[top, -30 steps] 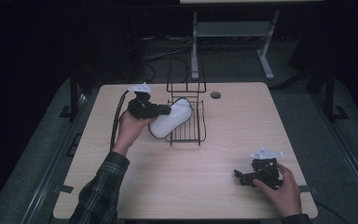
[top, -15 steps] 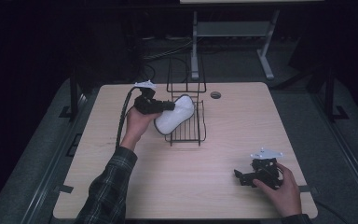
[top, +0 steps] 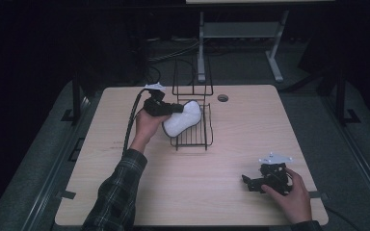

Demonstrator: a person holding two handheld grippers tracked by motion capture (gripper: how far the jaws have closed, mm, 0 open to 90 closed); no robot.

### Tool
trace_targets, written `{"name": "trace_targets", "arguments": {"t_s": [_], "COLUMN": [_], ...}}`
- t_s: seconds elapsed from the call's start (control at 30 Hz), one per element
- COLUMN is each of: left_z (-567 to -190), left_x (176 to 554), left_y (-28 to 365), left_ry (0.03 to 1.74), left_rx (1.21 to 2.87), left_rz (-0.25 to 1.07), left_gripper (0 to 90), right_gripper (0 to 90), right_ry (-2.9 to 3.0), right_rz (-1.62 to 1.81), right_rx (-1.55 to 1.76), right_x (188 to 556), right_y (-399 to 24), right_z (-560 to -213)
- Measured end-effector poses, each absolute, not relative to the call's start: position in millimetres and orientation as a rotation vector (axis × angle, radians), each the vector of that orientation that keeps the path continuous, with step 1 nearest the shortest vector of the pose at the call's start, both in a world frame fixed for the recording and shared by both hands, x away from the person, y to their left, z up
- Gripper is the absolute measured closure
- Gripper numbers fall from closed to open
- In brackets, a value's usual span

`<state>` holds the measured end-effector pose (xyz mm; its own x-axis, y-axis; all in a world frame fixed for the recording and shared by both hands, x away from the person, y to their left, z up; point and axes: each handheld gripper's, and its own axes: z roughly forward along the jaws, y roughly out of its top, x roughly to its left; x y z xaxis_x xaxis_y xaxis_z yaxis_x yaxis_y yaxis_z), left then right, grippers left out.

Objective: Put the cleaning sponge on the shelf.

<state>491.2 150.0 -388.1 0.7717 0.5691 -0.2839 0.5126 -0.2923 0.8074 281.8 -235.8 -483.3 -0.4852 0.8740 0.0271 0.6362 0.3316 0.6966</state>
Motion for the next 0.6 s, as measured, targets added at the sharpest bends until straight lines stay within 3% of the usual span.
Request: {"name": "trace_targets", "arguments": {"t_s": [0.6], "left_z": [-404.5], "left_x": [502.0], "left_y": [154.8], "left_ry": [0.887], "left_rx": [2.001], "left_rz": [0.134], "left_gripper": [72.1], "right_gripper": [0.0], "right_ry": [2.249], "right_rz": [0.934], "right_rx": [1.341], "right_x": [281.8], "right_y": [-235.8], "right_z": [-483.3]}}
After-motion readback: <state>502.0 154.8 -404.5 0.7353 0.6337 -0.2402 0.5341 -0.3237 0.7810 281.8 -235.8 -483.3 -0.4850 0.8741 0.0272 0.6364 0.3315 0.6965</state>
